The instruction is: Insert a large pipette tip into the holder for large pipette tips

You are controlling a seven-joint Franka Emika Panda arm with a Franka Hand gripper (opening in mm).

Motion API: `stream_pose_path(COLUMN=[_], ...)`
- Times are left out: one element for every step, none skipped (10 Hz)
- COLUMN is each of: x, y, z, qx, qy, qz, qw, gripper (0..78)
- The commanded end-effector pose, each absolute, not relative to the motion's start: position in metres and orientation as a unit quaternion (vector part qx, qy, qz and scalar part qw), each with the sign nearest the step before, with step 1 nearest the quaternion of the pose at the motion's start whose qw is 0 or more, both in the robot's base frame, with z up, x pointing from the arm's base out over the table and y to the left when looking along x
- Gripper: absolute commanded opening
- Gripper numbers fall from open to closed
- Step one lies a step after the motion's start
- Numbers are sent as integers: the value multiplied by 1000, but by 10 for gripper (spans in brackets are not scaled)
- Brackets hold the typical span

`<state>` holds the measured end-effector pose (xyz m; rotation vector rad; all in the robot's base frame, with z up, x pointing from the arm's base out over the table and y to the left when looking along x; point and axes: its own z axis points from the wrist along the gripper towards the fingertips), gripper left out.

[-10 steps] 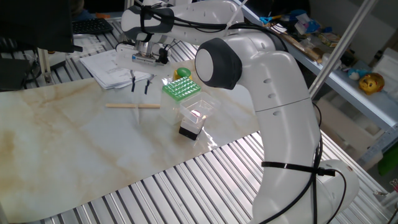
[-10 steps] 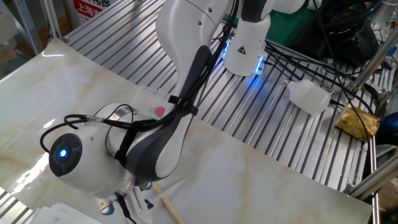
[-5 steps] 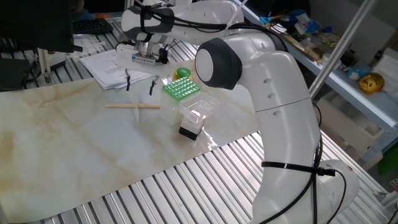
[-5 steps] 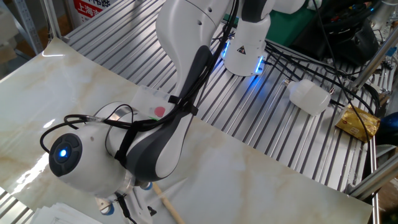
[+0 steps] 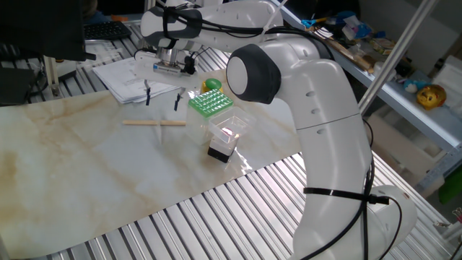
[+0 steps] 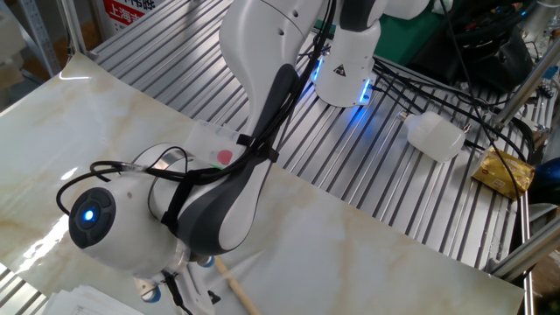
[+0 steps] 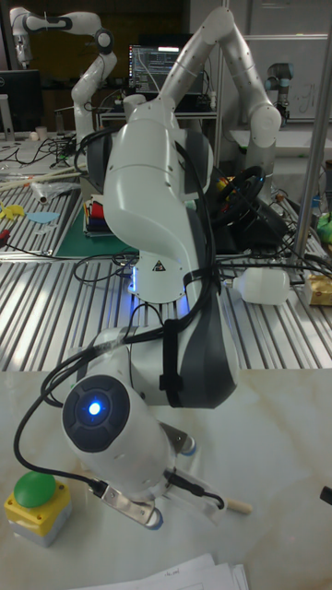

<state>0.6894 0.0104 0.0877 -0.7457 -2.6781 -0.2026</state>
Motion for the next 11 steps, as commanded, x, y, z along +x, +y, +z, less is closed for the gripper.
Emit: stream_pose_path(x=[694,694,694,695,695,695,694,694,694,694,694], y=[14,16,17,17,18,19,20,20,21,21,21], z=[85,83,81,81,79,77,74,74,74,74,73], qx=[-245,-244,-244,-243,-242,-241,-241,-241,-241,-241,-240], qy=[-946,-947,-947,-947,-947,-947,-947,-947,-947,-946,-946], qz=[-75,-75,-75,-75,-76,-76,-76,-76,-75,-75,-77], qw=[197,197,197,198,199,199,198,199,200,203,204], gripper=[774,774,774,774,774,774,774,774,774,774,774])
